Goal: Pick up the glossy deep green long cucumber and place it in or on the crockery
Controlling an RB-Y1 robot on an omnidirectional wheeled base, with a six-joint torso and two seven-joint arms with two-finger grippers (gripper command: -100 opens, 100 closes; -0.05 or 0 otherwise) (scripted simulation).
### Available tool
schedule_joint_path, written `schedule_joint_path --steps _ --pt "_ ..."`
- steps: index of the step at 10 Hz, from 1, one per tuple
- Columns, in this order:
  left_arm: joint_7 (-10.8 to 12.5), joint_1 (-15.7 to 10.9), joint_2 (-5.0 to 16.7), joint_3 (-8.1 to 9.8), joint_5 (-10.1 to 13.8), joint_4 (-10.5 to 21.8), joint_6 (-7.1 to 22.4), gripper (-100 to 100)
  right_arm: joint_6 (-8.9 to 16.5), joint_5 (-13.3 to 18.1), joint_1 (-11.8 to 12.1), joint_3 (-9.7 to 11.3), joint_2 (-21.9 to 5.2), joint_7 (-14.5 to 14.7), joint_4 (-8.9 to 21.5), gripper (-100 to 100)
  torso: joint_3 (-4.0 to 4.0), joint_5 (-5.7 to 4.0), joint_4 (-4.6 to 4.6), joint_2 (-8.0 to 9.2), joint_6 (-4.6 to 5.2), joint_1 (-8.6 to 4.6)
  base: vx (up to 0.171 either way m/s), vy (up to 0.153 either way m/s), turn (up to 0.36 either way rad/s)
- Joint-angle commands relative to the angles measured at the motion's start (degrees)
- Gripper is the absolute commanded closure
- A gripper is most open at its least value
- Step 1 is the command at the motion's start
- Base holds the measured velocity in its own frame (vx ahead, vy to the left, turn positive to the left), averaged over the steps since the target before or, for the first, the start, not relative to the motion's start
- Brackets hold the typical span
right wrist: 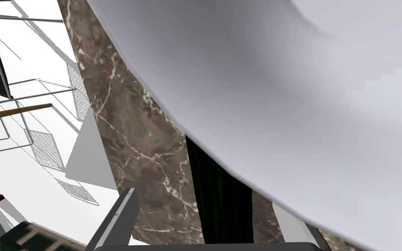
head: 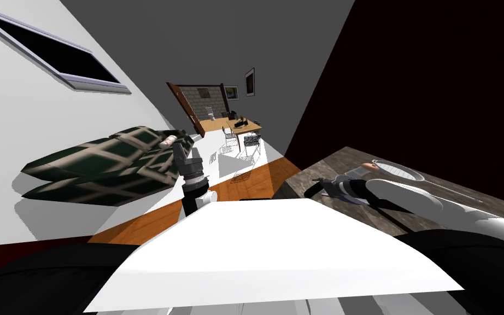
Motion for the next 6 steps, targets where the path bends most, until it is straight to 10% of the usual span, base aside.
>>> schedule_joint_path --steps 1,2,4,5,6 --pt "0.0 0.0 0.0 0.00 0.0 0.0 0.0 0 0.0 0.0 0.0 0.0 0.0 0.0 0.0 0 0.00 0.00 0.00 0.00 0.00 0.00 0.000 0.000 0.000" --pt "0.0 0.0 0.0 0.00 0.0 0.0 0.0 0 1.4 0.9 0.0 1.5 1.7 0.9 0.9 -100 0.05 0.01 0.02 0.08 0.00 0.02 0.033 0.003 0.097" --pt "0.0 0.0 0.0 0.00 0.0 0.0 0.0 0 1.5 0.8 0.7 1.2 2.0 1.3 0.9 -100 -0.02 0.00 0.00 -0.04 -0.01 0.02 0.037 0.002 0.052" --pt "0.0 0.0 0.0 0.00 0.0 0.0 0.0 0 1.7 0.9 0.8 1.2 2.1 1.4 0.9 100 0.01 0.01 0.01 0.02 0.00 0.02 0.000 0.002 -0.011" --pt "0.0 0.0 0.0 0.00 0.0 0.0 0.0 0 1.6 0.9 0.9 1.3 2.1 1.4 0.9 100 0.05 0.02 0.06 0.05 -0.08 0.05 0.002 0.002 0.012"
